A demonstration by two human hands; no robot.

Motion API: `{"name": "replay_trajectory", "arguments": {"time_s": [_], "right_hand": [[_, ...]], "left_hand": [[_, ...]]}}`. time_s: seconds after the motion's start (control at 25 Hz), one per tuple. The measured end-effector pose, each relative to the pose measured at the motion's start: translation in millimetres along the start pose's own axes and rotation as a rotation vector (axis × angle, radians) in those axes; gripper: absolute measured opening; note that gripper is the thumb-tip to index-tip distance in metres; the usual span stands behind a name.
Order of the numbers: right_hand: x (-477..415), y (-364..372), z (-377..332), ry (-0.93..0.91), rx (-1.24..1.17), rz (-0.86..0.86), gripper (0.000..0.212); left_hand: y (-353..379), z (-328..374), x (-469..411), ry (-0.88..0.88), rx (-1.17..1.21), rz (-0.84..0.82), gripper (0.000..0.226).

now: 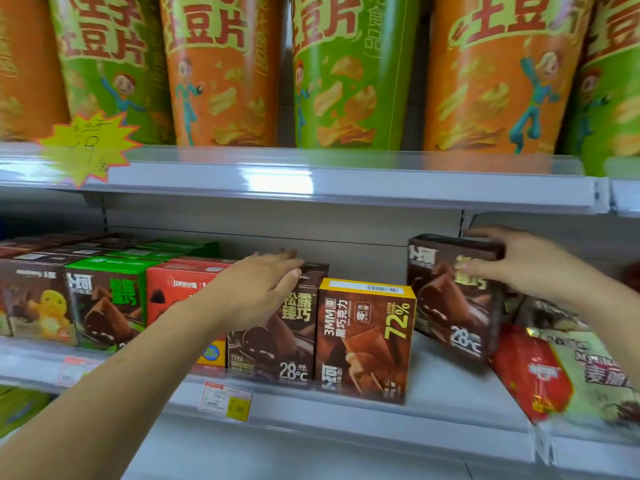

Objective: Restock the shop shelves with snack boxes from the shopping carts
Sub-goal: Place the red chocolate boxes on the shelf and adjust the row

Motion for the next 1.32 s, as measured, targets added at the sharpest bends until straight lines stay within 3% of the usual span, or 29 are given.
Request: {"name": "replay_trajectory", "arguments": {"time_s": [0.2, 0.36, 0.48, 0.64, 0.84, 1.0, 1.16, 1.32], "right_hand": [[-101.9, 83.7, -50.5, -0.176, -0.425, -0.263, 0.047], [-138.6, 162.1, -105.8, -0.271, -0.590, -0.633, 0.032], [-143.0, 202.0, -112.1, -0.232, -0.661, -0.840, 0.036], [-148.3, 205.1, -103.6, -0.151, -0.729, -0.880, 0.039], [-142.4, 187.3, -102.0, -0.183, -0.683, -0.864, 0.037], [-136.4, 179.0, -95.9, -0.205, -0.651, -0.882, 0.049], [-126.3, 182.1, -95.7, -0.297, -0.522, -0.929, 0.075], [-128.0, 180.7, -107.6, -0.428, -0.368, -0.822, 0.077]], "left_hand": [[0.5, -1.5, -1.4, 0.002, -0.058, -0.027, 0.051], [-1.5, 0.3, -0.4, 0.023, -0.065, 0.009, 0.050], [0.8, -2.6, -0.5, 0.015, -0.056, 0.007, 0.050], [4.1, -7.0, -3.4, -0.014, -0.055, -0.030, 0.050], [-2.7, -9.6, -3.9, -0.080, -0.017, -0.057, 0.051], [-22.2, -13.4, -13.7, -0.168, 0.066, -0.044, 0.048], [-26.6, -42.6, -52.4, -0.293, 0.071, -0.115, 0.040], [-17.9, -56.3, -68.1, -0.410, -0.038, -0.224, 0.042]]}}
Point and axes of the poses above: each hand's wrist, its own x-axis away from the middle knuckle, its own y-axis out of the palm, z = x × y, the point moved 9 cm from there along -x, towards the middle knuckle, and after that the axes turned 10 degrees about -z, right-handed, at the moved point
